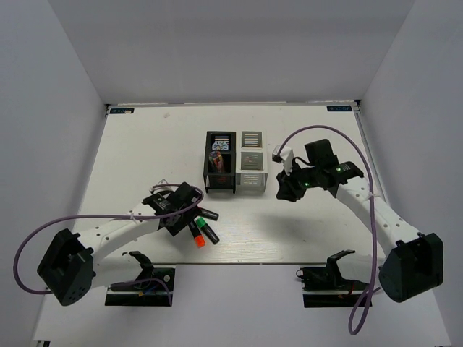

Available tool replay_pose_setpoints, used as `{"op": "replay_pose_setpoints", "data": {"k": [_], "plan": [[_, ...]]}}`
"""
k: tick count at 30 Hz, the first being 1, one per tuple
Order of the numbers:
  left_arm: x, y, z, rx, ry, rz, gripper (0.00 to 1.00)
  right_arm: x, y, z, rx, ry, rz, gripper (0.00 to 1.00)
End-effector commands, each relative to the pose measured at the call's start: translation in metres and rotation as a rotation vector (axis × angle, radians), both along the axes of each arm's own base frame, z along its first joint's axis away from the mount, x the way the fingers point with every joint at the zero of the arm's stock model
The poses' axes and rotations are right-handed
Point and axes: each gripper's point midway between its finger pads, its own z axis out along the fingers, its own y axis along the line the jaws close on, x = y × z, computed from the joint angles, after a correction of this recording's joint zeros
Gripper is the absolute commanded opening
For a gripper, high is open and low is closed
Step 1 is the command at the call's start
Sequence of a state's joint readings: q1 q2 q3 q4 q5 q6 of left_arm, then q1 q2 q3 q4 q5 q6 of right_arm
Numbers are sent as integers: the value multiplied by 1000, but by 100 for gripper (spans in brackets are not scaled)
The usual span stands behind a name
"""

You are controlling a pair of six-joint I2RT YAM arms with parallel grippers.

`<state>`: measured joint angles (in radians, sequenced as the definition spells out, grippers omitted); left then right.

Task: Sort the stationery into containers
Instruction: Pick up the pen from the center of the board.

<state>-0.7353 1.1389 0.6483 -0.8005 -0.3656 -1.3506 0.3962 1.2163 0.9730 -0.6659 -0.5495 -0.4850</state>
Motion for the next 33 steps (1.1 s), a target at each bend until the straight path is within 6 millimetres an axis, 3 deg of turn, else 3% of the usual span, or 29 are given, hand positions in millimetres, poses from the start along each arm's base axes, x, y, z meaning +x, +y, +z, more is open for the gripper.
{"op": "replay_pose_setpoints", "data": {"k": [1, 7, 9, 14, 19, 21, 33], "plan": [[30, -20, 11, -178, -109, 223, 79, 12, 1, 5, -9, -85, -72, 38], [35, -11, 4, -147, -104, 319, 72, -18, 22, -4, 17, -90, 183, 21], [39, -9, 3, -144, -123, 330, 72, -21, 26, -4, 23, -116, 221, 20], [51, -2, 5, -132, -150, 364, 55, -31, 31, -16, 13, -109, 257, 20], [66, -5, 12, -124, -148, 369, 55, -34, 28, -26, -16, -110, 260, 20], [68, -5, 11, -111, -129, 376, 59, -36, 28, -26, -16, -117, 265, 20], [76, -13, -9, -67, -52, 401, 59, -44, 20, -33, -18, -137, 260, 21]]}}
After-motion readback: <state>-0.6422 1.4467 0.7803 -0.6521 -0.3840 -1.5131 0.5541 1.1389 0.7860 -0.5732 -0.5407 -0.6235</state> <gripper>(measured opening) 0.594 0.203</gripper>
